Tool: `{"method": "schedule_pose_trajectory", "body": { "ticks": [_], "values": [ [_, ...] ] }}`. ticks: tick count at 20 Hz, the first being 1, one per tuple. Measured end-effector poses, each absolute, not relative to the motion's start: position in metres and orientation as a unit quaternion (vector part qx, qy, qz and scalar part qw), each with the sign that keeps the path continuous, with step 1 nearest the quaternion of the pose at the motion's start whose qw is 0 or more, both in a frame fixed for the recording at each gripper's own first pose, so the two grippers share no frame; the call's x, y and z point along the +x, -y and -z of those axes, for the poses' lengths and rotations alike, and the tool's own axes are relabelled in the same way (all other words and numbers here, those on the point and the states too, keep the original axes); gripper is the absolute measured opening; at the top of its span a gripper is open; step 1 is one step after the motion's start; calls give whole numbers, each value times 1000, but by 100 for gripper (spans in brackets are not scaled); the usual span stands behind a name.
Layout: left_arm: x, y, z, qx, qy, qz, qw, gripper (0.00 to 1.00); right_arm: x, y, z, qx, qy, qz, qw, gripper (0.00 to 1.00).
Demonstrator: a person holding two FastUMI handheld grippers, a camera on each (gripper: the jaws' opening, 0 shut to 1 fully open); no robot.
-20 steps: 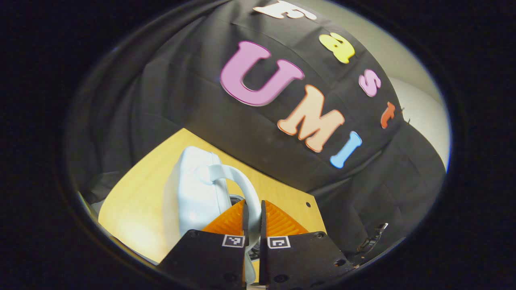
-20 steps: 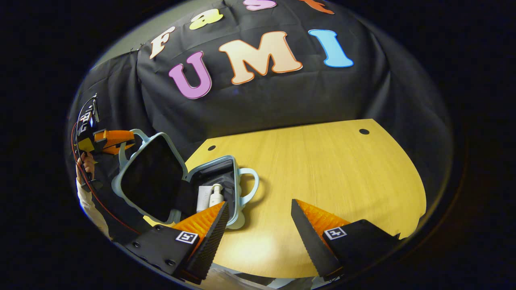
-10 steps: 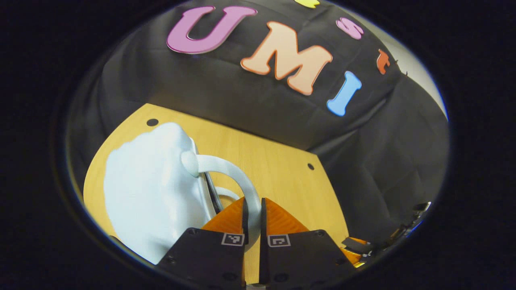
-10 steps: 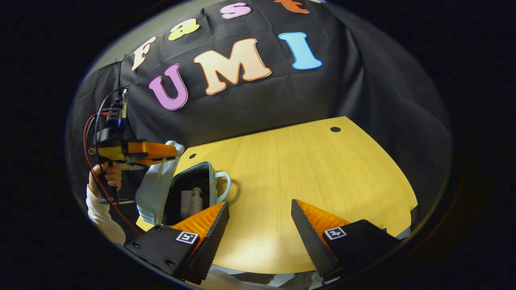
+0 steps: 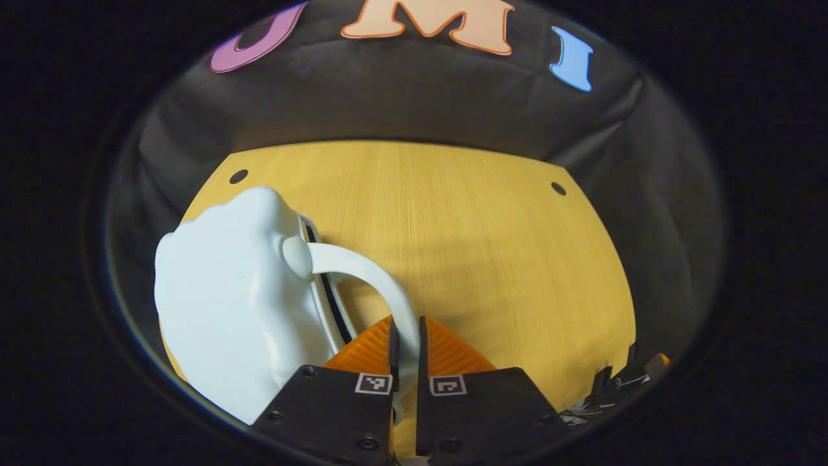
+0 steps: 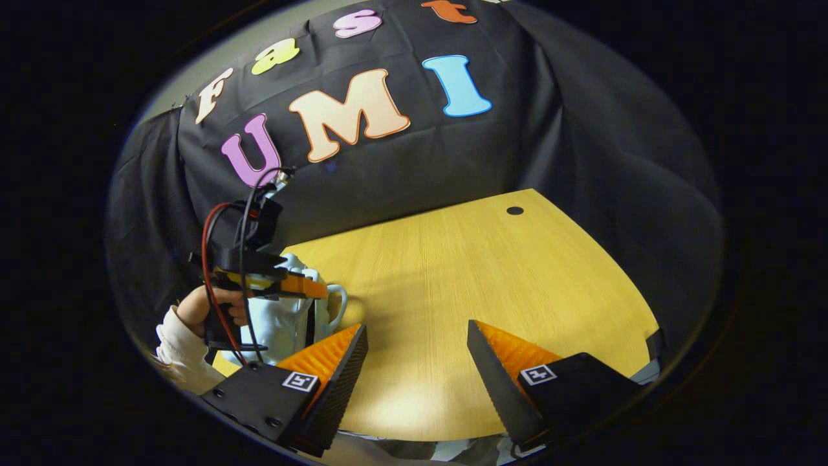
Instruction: First open the suitcase, pack the skin care products into it, and then close the suitcase.
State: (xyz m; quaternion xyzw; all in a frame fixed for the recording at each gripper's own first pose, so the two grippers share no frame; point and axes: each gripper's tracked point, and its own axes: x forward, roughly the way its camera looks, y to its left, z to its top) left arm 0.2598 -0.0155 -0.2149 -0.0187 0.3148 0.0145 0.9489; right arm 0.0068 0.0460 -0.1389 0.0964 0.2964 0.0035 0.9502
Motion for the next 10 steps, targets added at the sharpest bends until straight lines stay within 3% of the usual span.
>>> {"method": "schedule_pose_trajectory", "body": {
  "ticks": [1,3,7,10],
  "values": [
    [260,16,216,-12,-315,-15,949,8,8,-42,138,97,-294,-1,951,97],
    [259,20,208,1,-298,-14,955,20,9,-38,136,99,-290,0,952,97],
    [256,9,172,55,-234,-56,969,96,14,-35,124,97,-274,-10,957,97],
    [237,17,138,40,-169,-59,983,96,22,-35,114,96,-259,-21,961,97]
  ]
}}
